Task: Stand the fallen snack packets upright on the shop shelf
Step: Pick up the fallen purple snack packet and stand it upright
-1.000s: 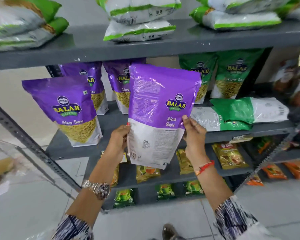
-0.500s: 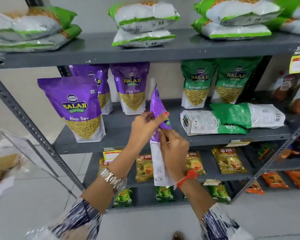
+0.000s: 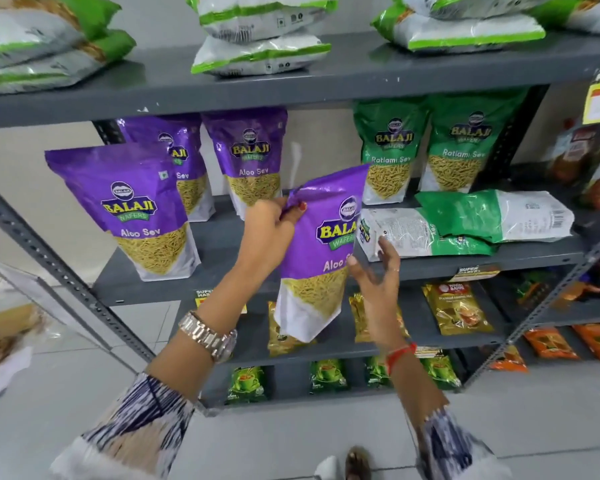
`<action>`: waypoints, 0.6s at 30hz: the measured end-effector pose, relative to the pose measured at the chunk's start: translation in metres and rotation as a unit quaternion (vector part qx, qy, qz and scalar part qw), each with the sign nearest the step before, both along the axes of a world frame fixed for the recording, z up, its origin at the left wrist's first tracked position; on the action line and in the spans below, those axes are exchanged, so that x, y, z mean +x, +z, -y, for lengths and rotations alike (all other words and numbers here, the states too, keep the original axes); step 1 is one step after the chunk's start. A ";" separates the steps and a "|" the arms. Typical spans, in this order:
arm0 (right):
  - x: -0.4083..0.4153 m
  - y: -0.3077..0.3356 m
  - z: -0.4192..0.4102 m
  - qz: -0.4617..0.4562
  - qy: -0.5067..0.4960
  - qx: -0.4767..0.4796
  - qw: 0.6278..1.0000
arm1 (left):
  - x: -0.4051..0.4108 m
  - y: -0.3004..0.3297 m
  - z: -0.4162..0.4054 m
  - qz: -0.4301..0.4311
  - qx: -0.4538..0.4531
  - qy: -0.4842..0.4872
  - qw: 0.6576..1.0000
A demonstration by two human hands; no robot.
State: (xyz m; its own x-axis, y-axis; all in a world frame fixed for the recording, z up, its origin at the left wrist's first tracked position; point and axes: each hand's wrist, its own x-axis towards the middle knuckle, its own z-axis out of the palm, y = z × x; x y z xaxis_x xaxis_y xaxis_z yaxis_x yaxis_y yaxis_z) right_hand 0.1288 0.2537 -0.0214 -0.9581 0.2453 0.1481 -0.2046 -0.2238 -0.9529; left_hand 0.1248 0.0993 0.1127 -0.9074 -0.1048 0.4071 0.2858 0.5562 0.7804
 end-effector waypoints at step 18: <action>-0.021 0.034 -0.006 0.055 0.191 -0.189 0.961 | -0.017 -0.051 0.038 0.143 0.374 -0.075 0.913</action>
State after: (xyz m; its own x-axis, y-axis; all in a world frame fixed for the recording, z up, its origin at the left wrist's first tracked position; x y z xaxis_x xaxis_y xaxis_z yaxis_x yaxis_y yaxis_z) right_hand 0.1076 0.2593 0.0128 -0.9936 -0.1123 0.0101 0.0594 -0.5978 -0.7994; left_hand 0.1081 0.0617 0.0621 -0.9924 -0.1221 0.0168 0.0401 -0.1916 0.9807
